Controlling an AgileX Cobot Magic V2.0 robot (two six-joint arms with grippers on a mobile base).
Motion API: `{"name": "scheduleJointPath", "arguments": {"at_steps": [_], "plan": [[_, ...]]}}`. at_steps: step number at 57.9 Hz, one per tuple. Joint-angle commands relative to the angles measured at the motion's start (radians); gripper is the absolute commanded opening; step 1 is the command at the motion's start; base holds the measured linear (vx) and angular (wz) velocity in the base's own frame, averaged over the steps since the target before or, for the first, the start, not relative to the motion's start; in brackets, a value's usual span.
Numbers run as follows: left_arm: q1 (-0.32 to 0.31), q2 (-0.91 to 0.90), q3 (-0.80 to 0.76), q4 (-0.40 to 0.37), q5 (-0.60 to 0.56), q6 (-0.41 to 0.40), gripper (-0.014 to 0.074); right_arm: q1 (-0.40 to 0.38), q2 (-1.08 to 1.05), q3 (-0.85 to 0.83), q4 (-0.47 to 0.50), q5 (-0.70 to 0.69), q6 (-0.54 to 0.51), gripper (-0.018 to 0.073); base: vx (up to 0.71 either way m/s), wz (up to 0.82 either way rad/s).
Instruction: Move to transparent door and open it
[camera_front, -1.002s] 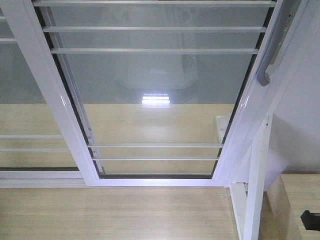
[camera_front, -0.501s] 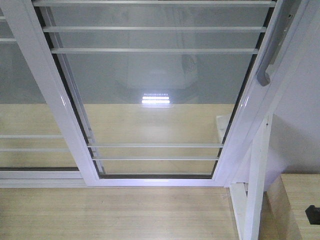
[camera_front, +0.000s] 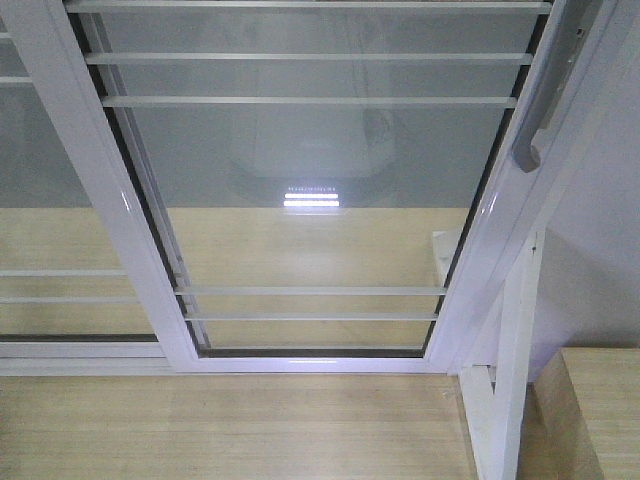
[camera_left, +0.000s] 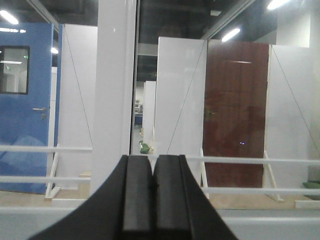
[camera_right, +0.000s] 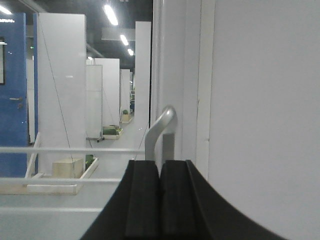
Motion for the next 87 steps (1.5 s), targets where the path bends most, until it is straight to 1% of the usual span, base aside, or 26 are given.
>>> {"name": "scheduleJointPath", "arguments": {"at_steps": [1,5,9,16,23,27,32,39,46,51,53,60,66,77,83,87], "plan": [[-0.004,0.094,-0.142,0.009,0.021,0.015,-0.0006,-0.002,0.094,-0.154,-0.015,0.034,0.001,-0.0004,0.00,0.00],[-0.004,0.184,-0.215,0.037,0.044,0.027,-0.0006,-0.002,0.176,-0.212,-0.016,0.072,-0.012,-0.0004,0.00,0.00],[-0.004,0.282,-0.257,0.062,0.042,0.026,-0.0006,-0.002,0.265,-0.224,-0.016,0.066,-0.018,-0.0004,0.00,0.00],[-0.004,0.406,-0.260,0.069,0.028,0.025,-0.0006,-0.002,0.396,-0.221,-0.014,0.065,-0.016,-0.0004,0.00,0.00],[-0.004,0.490,-0.260,0.069,0.059,0.023,-0.0003,-0.002,0.501,-0.221,-0.002,0.072,-0.014,0.0002,0.00,0.00],[-0.004,0.523,-0.260,0.069,0.066,0.022,-0.0001,-0.002,0.552,-0.221,0.017,0.069,-0.014,0.0022,0.00,0.00],[-0.004,0.551,-0.260,0.069,0.085,0.022,0.0013,-0.002,0.595,-0.221,0.040,0.069,-0.014,0.0073,0.00,0.00],[-0.004,0.559,-0.260,0.069,0.106,0.022,0.0069,-0.002,0.621,-0.221,0.066,0.067,-0.014,0.0206,0.00,0.00],[-0.004,0.558,-0.260,0.069,0.107,0.022,0.0166,-0.002,0.637,-0.221,0.067,0.062,-0.014,0.0355,0.00,0.00],[-0.004,0.558,-0.260,0.068,0.113,0.022,0.0248,-0.002,0.642,-0.221,0.107,0.068,0.012,0.0427,0.00,0.00],[-0.004,0.558,-0.260,0.068,0.116,0.020,0.0281,-0.002,0.646,-0.221,0.115,0.061,0.012,0.0438,0.00,0.00],[-0.004,0.558,-0.260,0.067,0.116,-0.007,0.0361,-0.002,0.707,-0.221,0.117,-0.031,-0.080,0.0442,0.00,0.00],[-0.004,0.558,-0.260,0.067,0.116,-0.011,0.0382,0.008,0.771,-0.221,0.119,-0.137,-0.123,0.0432,0.00,0.00],[-0.004,0.558,-0.260,0.067,0.125,-0.011,0.0381,0.034,0.930,-0.224,0.114,-0.339,-0.131,0.0428,0.00,0.00],[-0.004,0.558,-0.260,0.067,0.134,-0.011,0.0381,0.048,1.018,-0.225,0.112,-0.417,-0.131,0.0428,0.00,0.00],[-0.004,0.558,-0.260,0.067,0.138,-0.011,0.0381,0.063,1.083,-0.235,0.093,-0.458,-0.129,0.0428,0.00,0.00]]}}
